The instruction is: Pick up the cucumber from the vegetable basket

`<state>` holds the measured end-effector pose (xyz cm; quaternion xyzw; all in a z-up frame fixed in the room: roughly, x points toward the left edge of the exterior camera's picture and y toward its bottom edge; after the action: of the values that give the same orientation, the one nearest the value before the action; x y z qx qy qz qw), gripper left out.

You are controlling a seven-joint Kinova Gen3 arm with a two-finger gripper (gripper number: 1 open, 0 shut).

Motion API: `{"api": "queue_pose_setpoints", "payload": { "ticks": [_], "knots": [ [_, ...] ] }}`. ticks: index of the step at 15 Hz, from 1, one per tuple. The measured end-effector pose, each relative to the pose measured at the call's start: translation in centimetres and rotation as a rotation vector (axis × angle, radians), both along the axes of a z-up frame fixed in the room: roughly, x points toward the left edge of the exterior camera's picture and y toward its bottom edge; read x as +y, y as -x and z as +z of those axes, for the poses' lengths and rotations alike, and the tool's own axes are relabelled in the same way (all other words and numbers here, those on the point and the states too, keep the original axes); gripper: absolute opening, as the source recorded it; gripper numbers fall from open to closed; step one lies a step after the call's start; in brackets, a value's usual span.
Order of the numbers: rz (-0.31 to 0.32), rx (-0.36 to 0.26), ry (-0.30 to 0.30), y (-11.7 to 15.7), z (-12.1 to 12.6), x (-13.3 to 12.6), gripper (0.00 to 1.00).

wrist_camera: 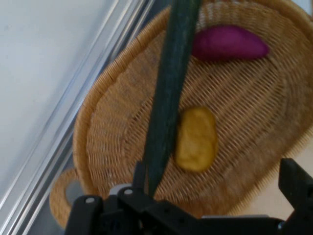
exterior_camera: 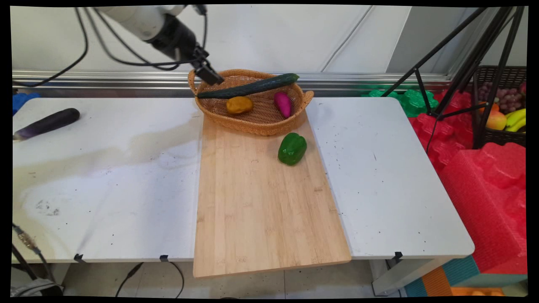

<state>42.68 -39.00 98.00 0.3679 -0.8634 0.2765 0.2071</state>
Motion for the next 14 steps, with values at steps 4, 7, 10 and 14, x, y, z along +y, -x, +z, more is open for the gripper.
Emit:
{"api": "queue_pose_setpoints", "payload": {
  "ticks": [4,7,10,14],
  "knots": [
    [0.01,0.006,-0.016,1.4,-1.7,-4.8,1.0],
    [0.018,0.006,-0.037,2.4,-3.6,-8.4,1.0],
    [0.025,0.004,-0.064,3.1,-5.4,-11.5,1.0],
    [0.017,-0.004,-0.11,4.0,-8.3,-15.3,1.0]
  ]
}}
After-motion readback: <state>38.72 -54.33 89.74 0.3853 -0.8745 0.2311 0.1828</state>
